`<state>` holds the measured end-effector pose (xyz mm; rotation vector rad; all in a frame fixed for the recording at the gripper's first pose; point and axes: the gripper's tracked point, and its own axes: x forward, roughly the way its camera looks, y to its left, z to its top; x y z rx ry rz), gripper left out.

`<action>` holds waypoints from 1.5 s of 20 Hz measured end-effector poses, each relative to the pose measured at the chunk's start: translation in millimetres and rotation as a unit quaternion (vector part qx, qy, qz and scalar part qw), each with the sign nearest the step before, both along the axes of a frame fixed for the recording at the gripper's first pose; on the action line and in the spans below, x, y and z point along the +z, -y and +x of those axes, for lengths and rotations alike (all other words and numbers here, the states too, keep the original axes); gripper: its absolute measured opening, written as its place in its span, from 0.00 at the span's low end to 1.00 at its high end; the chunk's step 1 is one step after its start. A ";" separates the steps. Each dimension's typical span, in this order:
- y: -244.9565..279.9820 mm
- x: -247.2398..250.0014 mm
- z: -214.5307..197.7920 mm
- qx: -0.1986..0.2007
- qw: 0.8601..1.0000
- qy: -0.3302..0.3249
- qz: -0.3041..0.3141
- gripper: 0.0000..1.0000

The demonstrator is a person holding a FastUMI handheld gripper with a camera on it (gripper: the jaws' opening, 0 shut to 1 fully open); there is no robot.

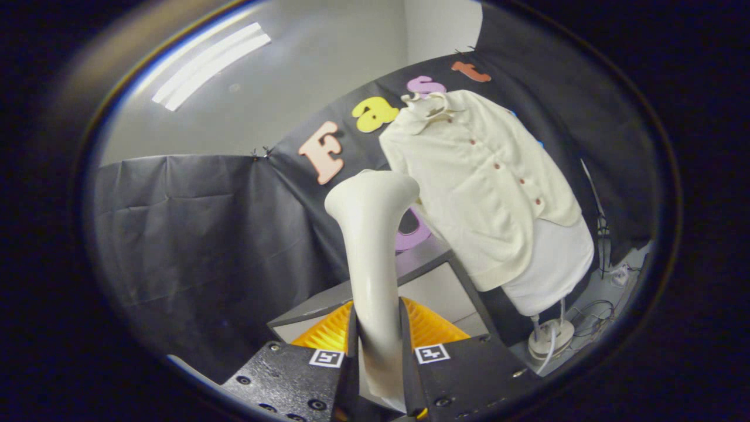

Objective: Iron the clothes twice with a garment steamer, once on the left side and once on the right side.

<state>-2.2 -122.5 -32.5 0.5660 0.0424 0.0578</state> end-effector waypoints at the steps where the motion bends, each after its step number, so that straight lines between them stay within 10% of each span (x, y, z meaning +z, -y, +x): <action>1: -22.5 16.2 -0.8 0.013 1.000 0.014 -0.017 0.30; 11: -167.5 96.5 -3.8 0.001 0.986 0.038 -0.164 0.30; 30: -167.5 46.5 -6.9 -0.064 0.970 -0.012 -0.235 0.30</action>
